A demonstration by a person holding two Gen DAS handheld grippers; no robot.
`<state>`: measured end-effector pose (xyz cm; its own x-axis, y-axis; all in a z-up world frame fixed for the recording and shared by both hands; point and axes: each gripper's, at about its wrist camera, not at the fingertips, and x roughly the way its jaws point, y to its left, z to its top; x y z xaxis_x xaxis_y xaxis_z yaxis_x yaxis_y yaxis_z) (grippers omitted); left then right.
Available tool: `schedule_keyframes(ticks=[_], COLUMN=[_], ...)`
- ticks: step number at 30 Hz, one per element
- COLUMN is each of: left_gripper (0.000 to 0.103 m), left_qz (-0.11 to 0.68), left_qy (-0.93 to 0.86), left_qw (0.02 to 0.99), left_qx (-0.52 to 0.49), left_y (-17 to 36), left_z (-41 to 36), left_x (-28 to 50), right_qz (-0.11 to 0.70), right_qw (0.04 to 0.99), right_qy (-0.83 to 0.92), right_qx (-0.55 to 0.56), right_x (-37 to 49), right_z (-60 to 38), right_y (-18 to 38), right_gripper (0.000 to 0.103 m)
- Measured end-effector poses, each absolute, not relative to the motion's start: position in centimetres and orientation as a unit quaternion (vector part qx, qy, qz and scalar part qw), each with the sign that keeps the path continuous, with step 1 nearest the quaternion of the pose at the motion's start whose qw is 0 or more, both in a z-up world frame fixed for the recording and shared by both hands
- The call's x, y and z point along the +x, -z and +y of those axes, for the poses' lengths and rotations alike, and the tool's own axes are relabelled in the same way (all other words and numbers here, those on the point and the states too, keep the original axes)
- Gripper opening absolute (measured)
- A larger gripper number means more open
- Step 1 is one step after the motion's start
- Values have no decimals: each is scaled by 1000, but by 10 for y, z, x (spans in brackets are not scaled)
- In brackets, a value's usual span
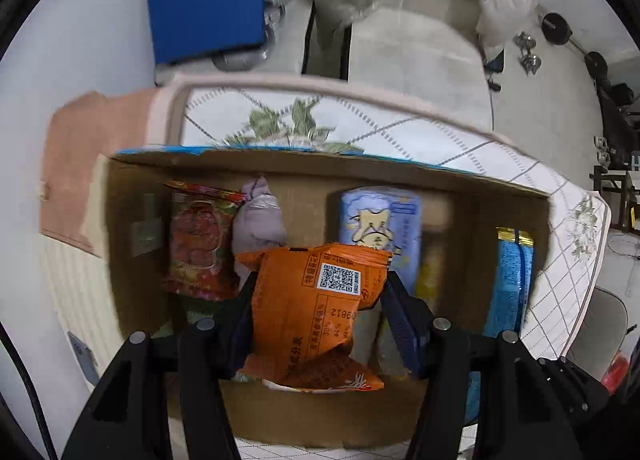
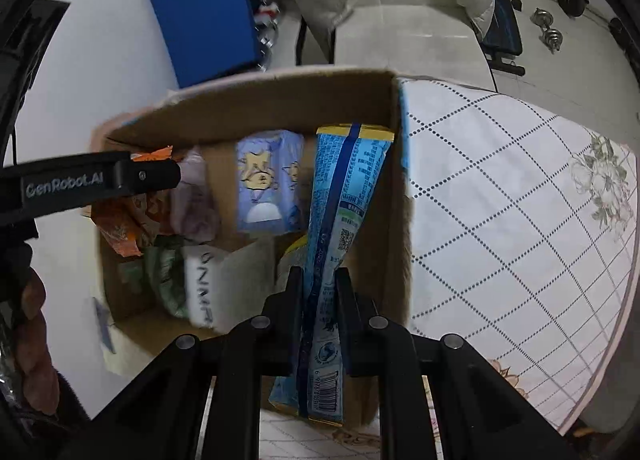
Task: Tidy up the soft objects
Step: 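Place both items into the box and open both tools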
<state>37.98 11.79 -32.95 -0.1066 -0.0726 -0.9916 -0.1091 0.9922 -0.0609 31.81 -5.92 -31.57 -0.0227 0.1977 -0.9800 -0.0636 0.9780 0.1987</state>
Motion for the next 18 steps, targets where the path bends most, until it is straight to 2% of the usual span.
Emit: schedule_keyframes(ticks=[6, 7, 8, 10, 13, 15, 16, 18], left_gripper=[59, 59, 59, 59, 69, 71, 73, 81], left_qz=[775, 783, 786, 787, 777, 767, 763, 752], left_qy=[2, 11, 16, 21, 21, 18, 16, 14], left_qw=[629, 618, 613, 612, 625, 638, 644, 657], left_qx=[-64, -72, -77, -76, -69, -56, -52, -45], left_y=[366, 371, 374, 373, 364, 353, 348, 337], left_z=[121, 120, 119, 118, 118, 119, 120, 123], left_x=[381, 381, 381, 381, 383, 382, 380, 376], right_qz=[734, 737, 739, 741, 740, 740, 737, 728], right_qw=[676, 672, 671, 668, 668, 669, 672, 682], right_qy=[-69, -64, -60, -70, -80, -77, -72, -69], right_qx=[-5, -17, -22, -9, -8, -11, -14, -14], right_x=[333, 334, 336, 338, 337, 336, 335, 334], right_z=[-51, -49, -49, -48, -43, -39, -38, -38], right_y=[362, 365, 367, 369, 366, 364, 362, 356], right_gripper=[17, 21, 36, 59, 76, 87, 97, 98])
